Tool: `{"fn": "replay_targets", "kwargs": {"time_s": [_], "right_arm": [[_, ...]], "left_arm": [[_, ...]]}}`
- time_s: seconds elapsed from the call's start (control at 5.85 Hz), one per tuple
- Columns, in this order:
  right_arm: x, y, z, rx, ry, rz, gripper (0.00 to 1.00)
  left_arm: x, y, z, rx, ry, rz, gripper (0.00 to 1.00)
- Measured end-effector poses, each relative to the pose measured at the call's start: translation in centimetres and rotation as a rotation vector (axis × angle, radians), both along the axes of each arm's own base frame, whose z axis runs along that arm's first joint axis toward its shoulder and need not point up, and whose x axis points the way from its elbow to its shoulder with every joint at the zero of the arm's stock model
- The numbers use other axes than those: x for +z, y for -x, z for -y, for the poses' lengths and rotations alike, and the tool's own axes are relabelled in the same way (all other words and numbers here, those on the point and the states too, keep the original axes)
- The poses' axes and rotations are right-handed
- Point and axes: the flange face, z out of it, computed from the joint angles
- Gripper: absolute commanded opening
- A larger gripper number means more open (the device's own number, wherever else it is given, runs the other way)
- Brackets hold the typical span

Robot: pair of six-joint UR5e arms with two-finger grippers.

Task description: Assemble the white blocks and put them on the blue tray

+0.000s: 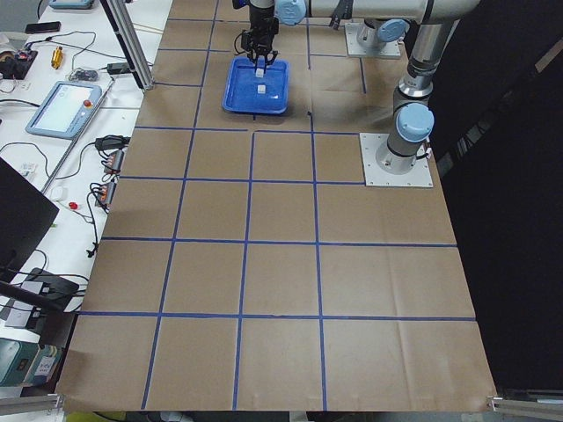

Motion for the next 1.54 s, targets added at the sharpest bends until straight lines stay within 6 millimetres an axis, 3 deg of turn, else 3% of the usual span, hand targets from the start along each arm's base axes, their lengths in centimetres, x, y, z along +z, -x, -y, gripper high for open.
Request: {"fn": "replay_targets", "kwargs": {"time_s": [0.34, 0.51, 1.54], "right_arm": [[-1.2, -1.3, -0.5, 0.020, 0.003, 0.006, 0.19], [-1.7, -1.8, -0.7, 0.028, -0.001, 0.006, 0.19], [-1.9, -2.3, -0.5, -0.004, -0.018, 0.020, 0.19]], "left_arm": [[1.2, -1.9, -0.2, 0.323, 0.013, 0.009, 0.99], [1.2, -2.3, -0.2, 0.400, 0.018, 0.013, 0.99], [1.5, -2.3, -0.1, 0.424, 0.034, 0.015, 0.99]]}}
